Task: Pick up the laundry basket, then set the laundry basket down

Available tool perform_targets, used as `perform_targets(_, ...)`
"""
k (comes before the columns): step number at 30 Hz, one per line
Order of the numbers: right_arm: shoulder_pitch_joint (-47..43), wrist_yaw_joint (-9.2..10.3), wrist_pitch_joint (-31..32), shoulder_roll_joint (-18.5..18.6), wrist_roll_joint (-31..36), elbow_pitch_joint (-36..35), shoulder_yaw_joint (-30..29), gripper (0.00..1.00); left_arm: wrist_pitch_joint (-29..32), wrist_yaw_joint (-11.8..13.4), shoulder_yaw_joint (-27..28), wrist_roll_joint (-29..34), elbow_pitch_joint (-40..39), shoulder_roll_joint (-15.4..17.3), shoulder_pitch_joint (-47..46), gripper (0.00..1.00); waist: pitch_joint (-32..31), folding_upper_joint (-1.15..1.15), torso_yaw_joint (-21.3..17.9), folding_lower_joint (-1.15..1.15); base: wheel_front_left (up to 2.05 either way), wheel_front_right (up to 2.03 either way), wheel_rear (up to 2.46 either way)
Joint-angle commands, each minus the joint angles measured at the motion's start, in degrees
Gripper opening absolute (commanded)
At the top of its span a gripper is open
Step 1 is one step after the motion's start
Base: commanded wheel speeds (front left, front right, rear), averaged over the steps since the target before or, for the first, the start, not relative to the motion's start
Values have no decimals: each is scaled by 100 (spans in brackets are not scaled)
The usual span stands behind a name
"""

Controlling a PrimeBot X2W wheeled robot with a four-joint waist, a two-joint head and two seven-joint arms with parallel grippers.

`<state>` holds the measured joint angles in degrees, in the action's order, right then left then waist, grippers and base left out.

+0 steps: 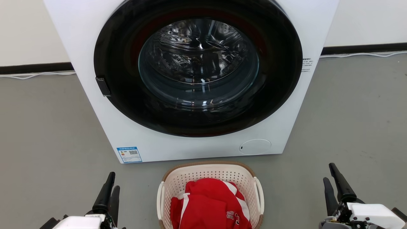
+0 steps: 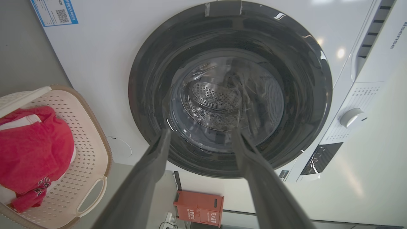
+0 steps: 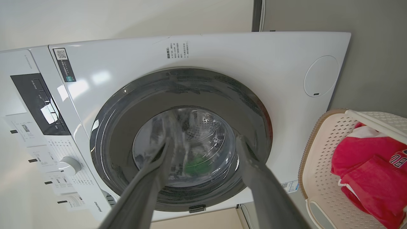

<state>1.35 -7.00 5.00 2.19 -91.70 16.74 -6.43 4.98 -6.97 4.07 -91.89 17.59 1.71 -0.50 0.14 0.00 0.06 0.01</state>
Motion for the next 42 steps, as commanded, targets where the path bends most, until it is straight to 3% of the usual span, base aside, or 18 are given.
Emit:
perform_targets(1, 141, -8, -74, 43, 43, -220, 57, 100, -47, -11, -8, 7, -192, 34, -133, 100, 5, 0, 2, 0, 0, 0, 0)
perform_targets(22, 59, -16, -434, 64, 1318, -420, 179, 100, -407, -18, 20, 798, -121, 49, -38, 100, -17, 0, 76, -1, 0, 0, 0)
perform_targets(42, -7, -23, -770, 129, 3556, -627, 274, 100, -748, 40, 43, 2308, -102, 64, 33, 100, -61, 0, 191, -1, 0, 0, 0)
